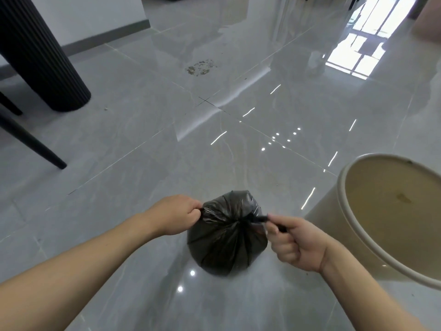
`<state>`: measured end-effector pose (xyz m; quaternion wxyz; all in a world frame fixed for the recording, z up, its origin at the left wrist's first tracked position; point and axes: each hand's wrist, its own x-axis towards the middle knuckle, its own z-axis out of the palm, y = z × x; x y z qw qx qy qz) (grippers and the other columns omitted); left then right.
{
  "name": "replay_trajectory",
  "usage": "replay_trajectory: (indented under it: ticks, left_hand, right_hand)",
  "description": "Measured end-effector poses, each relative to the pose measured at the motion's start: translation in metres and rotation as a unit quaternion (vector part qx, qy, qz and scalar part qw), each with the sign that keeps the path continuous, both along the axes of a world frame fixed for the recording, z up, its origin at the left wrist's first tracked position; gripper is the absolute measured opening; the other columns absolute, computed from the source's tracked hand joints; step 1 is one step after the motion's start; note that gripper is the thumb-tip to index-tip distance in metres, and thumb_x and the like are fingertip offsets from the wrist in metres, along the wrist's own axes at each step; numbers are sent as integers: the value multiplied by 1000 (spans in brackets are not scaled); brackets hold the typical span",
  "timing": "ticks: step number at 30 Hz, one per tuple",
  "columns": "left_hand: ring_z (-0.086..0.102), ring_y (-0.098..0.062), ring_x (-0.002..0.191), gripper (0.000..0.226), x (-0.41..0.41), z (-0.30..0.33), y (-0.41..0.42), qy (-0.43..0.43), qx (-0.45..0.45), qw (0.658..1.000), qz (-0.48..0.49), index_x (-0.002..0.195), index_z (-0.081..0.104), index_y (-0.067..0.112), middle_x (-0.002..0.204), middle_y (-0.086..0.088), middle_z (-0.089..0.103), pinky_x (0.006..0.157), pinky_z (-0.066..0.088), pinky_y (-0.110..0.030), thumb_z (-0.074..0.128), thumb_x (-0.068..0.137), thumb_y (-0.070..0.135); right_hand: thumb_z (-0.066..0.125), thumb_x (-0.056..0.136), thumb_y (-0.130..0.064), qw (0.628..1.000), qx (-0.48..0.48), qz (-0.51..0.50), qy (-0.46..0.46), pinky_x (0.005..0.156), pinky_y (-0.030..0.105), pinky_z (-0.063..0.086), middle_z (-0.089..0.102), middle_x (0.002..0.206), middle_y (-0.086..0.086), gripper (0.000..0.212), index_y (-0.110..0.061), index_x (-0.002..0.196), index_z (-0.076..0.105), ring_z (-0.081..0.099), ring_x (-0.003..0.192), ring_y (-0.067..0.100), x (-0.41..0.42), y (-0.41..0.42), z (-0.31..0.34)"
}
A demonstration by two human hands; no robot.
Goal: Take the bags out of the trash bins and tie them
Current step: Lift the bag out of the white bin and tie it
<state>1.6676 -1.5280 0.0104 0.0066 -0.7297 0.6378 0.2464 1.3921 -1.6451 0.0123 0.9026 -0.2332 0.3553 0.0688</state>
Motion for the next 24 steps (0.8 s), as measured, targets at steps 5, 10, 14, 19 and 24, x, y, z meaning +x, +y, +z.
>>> replay_trajectory:
  ticks: [5,10,14,19,24]
  left_hand:
    - [39,-15,59,15,-33,19,3,51,-22,992,-109,65,31,18,61,1,42,53,28,-31,34,79,23]
    - [35,-19,55,14,-47,32,3,70,-74,983,-153,63,30,15,55,-2,38,54,31,-37,37,72,23]
    - [42,-17,55,10,-29,32,0,55,-91,990,-89,61,39,21,54,1,45,53,34,-34,39,69,26]
    - [46,-14,56,23,-18,28,-11,114,-102,986,66,65,50,15,57,0,50,55,37,-35,36,74,31]
    - [52,-11,63,24,-29,27,-25,275,-69,945,165,74,58,23,71,1,63,64,44,-38,36,82,30]
  right_hand:
    - [43,95,-32,928,21,-368,-62,34,17,6,56,52,0,31,-13,74,55,16,29,7,39,23,-13]
    - [38,102,-28,934,-175,-309,35,29,15,15,75,103,10,33,-7,96,63,22,31,6,61,41,-22]
    - [46,95,-13,911,-346,-198,103,38,12,34,77,84,5,28,-8,80,69,51,41,5,58,44,-24]
    - [40,75,-19,887,-445,-4,127,51,17,32,51,50,-17,30,-23,52,59,43,47,-1,45,41,-22]
    - [50,62,-30,870,-464,146,79,62,26,35,55,65,-2,14,-22,61,61,47,58,10,46,31,0]
